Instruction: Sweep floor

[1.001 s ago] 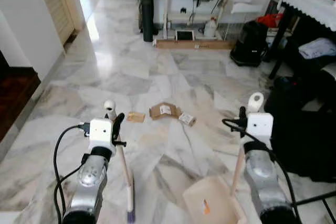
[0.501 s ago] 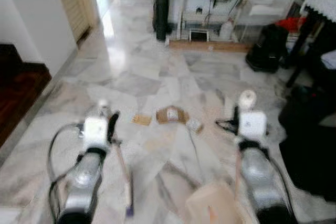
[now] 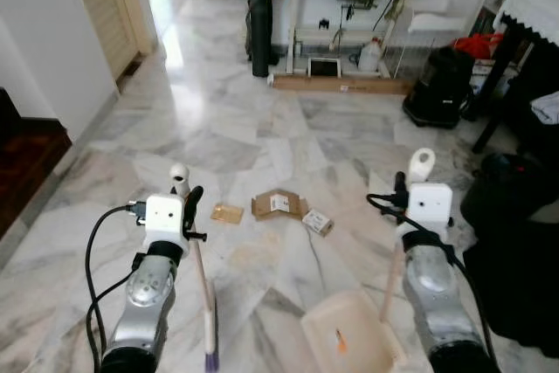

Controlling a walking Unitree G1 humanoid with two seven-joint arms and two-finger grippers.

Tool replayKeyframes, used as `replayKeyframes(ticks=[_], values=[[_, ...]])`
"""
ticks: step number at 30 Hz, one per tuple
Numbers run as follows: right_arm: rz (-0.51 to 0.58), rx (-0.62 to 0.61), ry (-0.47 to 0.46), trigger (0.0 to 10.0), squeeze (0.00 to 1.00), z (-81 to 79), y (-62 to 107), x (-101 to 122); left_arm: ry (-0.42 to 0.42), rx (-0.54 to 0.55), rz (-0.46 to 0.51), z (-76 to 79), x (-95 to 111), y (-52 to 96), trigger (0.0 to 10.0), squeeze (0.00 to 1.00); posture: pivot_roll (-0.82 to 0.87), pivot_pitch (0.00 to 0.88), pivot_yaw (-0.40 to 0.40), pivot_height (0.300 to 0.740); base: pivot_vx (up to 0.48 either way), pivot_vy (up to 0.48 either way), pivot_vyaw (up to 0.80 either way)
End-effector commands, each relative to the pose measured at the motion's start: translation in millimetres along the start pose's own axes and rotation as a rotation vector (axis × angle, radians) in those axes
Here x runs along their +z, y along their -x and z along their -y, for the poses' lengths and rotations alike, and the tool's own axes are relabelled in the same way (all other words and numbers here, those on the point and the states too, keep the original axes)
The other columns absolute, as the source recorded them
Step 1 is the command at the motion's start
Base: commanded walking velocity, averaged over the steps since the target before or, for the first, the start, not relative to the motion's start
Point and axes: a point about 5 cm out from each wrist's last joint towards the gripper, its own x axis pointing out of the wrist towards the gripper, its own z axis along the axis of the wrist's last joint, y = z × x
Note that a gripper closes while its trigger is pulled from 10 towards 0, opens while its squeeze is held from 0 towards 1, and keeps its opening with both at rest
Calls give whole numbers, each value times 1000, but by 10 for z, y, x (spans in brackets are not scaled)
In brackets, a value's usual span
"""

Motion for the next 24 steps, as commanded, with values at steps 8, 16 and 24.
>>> replayKeyframes(ticks=[8,16,24], values=[[39,-13,-21,10000,0,26,-17,82,-11,-19,54,28,126,-50,10000,0,47,0,28,740,346,0,0],[35,4,-25,10000,0,-2,-24,79,-13,-22,60,37,137,-51,10000,0,57,0,21,740,345,0,0],[37,7,-27,10000,0,-7,-39,91,-9,-24,61,63,134,-40,10000,0,60,0,18,740,345,0,0]])
